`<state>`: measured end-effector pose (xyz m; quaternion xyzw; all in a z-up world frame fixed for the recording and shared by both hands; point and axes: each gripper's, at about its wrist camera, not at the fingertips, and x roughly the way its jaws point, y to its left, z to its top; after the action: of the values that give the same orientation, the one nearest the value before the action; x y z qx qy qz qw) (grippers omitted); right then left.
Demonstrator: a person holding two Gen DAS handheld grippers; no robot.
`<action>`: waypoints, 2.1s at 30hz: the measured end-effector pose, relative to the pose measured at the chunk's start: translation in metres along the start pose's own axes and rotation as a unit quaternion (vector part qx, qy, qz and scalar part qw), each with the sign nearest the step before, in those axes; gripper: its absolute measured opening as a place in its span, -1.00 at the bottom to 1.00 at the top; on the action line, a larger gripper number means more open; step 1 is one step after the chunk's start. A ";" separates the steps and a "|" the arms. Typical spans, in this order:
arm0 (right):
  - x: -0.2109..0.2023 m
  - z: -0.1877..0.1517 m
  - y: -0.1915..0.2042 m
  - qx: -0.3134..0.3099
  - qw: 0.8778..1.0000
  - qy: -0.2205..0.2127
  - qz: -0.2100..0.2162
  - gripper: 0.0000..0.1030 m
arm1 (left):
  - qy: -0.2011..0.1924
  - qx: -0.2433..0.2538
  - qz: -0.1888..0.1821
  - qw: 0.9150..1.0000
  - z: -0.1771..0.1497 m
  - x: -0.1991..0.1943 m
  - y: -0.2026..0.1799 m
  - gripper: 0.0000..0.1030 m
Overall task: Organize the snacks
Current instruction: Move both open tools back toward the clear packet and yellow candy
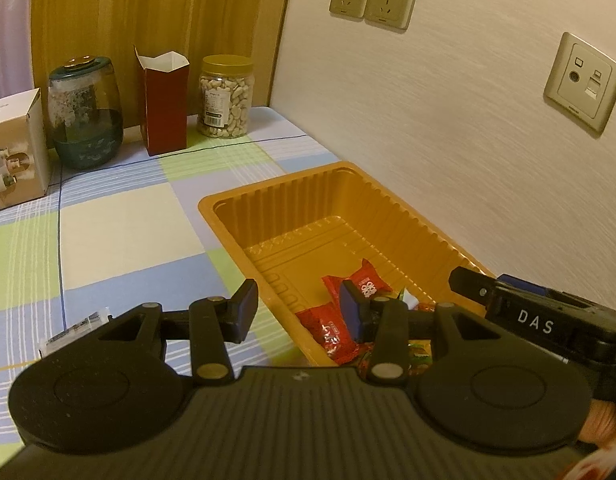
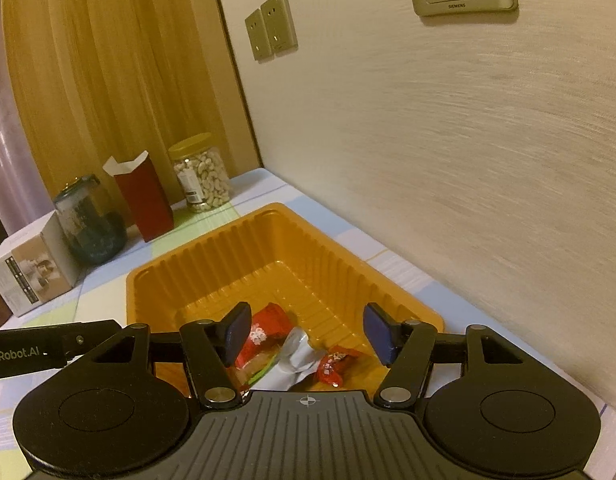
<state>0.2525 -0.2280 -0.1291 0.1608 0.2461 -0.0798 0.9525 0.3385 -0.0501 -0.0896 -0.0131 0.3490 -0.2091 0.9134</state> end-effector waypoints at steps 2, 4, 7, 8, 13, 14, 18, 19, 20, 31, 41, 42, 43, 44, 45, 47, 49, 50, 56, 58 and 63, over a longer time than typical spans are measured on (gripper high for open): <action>-0.001 0.000 0.000 0.001 1.000 -0.001 -0.001 0.21 | -0.001 0.000 0.000 1.000 0.000 -0.001 0.000 -0.19; -0.001 0.000 0.001 -0.001 1.000 0.000 -0.001 0.21 | -0.002 0.000 0.000 1.000 0.001 -0.001 0.001 -0.19; -0.001 0.000 0.002 -0.002 1.000 0.000 -0.001 0.21 | -0.002 0.000 0.000 1.000 0.001 -0.001 0.001 -0.18; -0.001 0.000 0.003 -0.003 1.000 -0.001 -0.001 0.21 | -0.002 0.000 0.000 1.000 0.001 -0.002 0.001 -0.18; -0.001 0.000 0.007 -0.009 1.000 0.001 0.000 0.21 | -0.003 -0.001 0.003 1.000 0.000 -0.003 0.003 -0.16; -0.002 0.000 0.008 -0.009 1.000 0.000 0.001 0.21 | -0.004 -0.001 0.004 1.000 0.000 -0.004 0.004 -0.16; -0.003 0.000 0.011 -0.015 1.000 0.001 0.002 0.21 | -0.006 -0.003 0.007 1.000 -0.001 -0.007 0.007 -0.14; -0.004 0.000 0.012 -0.017 1.000 0.001 0.002 0.21 | -0.006 -0.004 0.009 1.000 -0.001 -0.008 0.008 -0.14; -0.004 0.000 0.014 -0.020 1.000 0.001 0.003 0.21 | -0.007 -0.004 0.009 1.000 -0.001 -0.009 0.009 -0.14; -0.004 -0.003 0.035 -0.038 0.999 0.001 0.015 0.21 | -0.012 -0.010 0.024 1.000 -0.004 -0.022 0.029 -0.08; -0.006 -0.010 0.065 -0.057 0.998 0.001 0.035 0.21 | -0.017 -0.021 0.048 0.998 -0.010 -0.039 0.057 -0.01; -0.007 -0.011 0.069 -0.060 0.998 0.001 0.037 0.21 | -0.018 -0.022 0.051 0.998 -0.010 -0.041 0.060 0.00; -0.007 -0.011 0.071 -0.061 0.997 0.002 0.039 0.21 | -0.019 -0.023 0.053 0.998 -0.011 -0.043 0.063 0.02; -0.007 -0.012 0.074 -0.063 0.997 0.002 0.041 0.21 | -0.020 -0.024 0.056 0.998 -0.012 -0.046 0.066 0.04; -0.007 -0.013 0.078 -0.065 0.997 0.001 0.044 0.21 | -0.021 -0.025 0.060 0.998 -0.013 -0.048 0.070 0.06; -0.007 -0.014 0.085 -0.070 0.996 0.003 0.049 0.22 | -0.022 -0.028 0.066 0.997 -0.014 -0.052 0.077 0.08; -0.007 -0.016 0.092 -0.075 0.996 0.003 0.054 0.21 | -0.024 -0.033 0.071 0.997 -0.017 -0.058 0.085 0.15; -0.007 -0.017 0.096 -0.078 0.995 0.004 0.058 0.21 | -0.024 -0.037 0.075 0.996 -0.018 -0.060 0.090 0.16; -0.009 -0.026 0.122 -0.100 0.992 0.007 0.080 0.21 | -0.025 -0.050 0.098 0.994 -0.025 -0.075 0.116 0.29; -0.009 -0.030 0.133 -0.111 0.990 0.009 0.090 0.21 | -0.025 -0.054 0.109 0.992 -0.028 -0.080 0.127 0.32; -0.007 -0.039 0.157 -0.137 0.983 0.016 0.120 0.21 | -0.019 -0.061 0.135 0.989 -0.037 -0.089 0.151 0.35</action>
<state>0.2653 -0.0674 -0.1160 0.0583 0.2493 0.0720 0.9640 0.3113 0.1270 -0.0865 -0.0251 0.3419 -0.0616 0.9374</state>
